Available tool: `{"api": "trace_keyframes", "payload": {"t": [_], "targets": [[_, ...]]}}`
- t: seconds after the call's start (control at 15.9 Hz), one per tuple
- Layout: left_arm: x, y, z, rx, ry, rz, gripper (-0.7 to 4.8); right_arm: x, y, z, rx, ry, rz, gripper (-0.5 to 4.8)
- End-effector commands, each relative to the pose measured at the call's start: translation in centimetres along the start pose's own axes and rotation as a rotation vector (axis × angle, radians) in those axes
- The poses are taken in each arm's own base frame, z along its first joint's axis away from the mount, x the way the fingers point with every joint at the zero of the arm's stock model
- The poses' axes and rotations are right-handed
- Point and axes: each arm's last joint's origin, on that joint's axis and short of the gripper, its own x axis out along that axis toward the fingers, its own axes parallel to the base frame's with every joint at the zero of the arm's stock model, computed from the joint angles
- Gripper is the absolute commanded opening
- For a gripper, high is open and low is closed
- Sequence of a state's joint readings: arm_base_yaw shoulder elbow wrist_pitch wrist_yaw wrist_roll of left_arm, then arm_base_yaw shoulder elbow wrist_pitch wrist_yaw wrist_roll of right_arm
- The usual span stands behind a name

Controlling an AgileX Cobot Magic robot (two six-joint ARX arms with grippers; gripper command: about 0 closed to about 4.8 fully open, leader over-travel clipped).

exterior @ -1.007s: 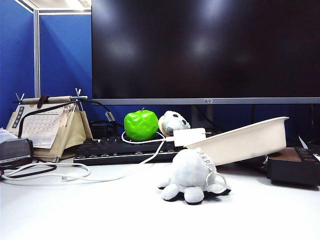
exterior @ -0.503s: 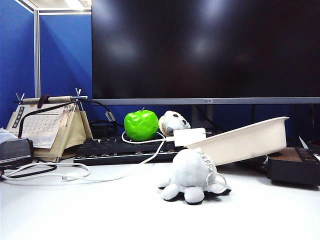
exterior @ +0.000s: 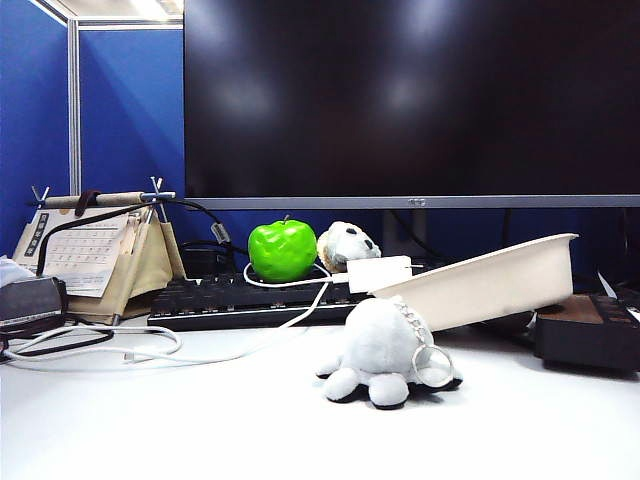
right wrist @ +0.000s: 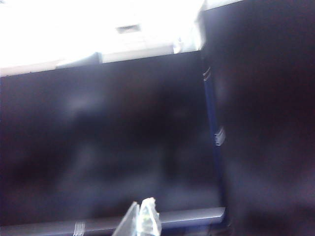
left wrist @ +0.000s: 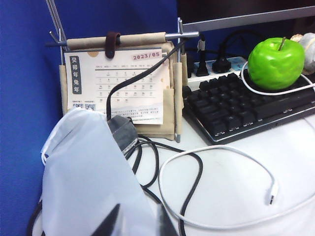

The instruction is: Place the tilting octopus upright.

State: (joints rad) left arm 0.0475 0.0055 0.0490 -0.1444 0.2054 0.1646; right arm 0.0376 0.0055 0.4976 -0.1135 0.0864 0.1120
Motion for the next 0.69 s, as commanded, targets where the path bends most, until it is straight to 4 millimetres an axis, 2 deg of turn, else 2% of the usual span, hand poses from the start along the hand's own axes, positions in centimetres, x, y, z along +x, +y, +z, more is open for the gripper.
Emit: {"api": "trace_keyframes", "payload": {"t": [0.06, 0.19, 0.31, 0.69], "targets": [[0.0, 0.0, 0.2, 0.005, -0.022, 0.003, 0.97, 1.1, -0.4, -5.9, -0.009, 0.144, 0.027, -0.01], [0.0, 0.0, 0.2, 0.005, -0.022, 0.003, 0.97, 1.3, -0.8, -9.0, -0.012, 0.196, 0.023, -0.01], [0.0, 0.0, 0.2, 0.005, -0.021, 0.003, 0.97, 1.4, -0.9, -10.6, -0.012, 0.192, 0.024, -0.01], [0.0, 0.0, 0.2, 0.004, -0.021, 0.003, 0.97, 1.4, -1.1, -11.6, -0.024, 0.114, 0.026, -0.01]]}}
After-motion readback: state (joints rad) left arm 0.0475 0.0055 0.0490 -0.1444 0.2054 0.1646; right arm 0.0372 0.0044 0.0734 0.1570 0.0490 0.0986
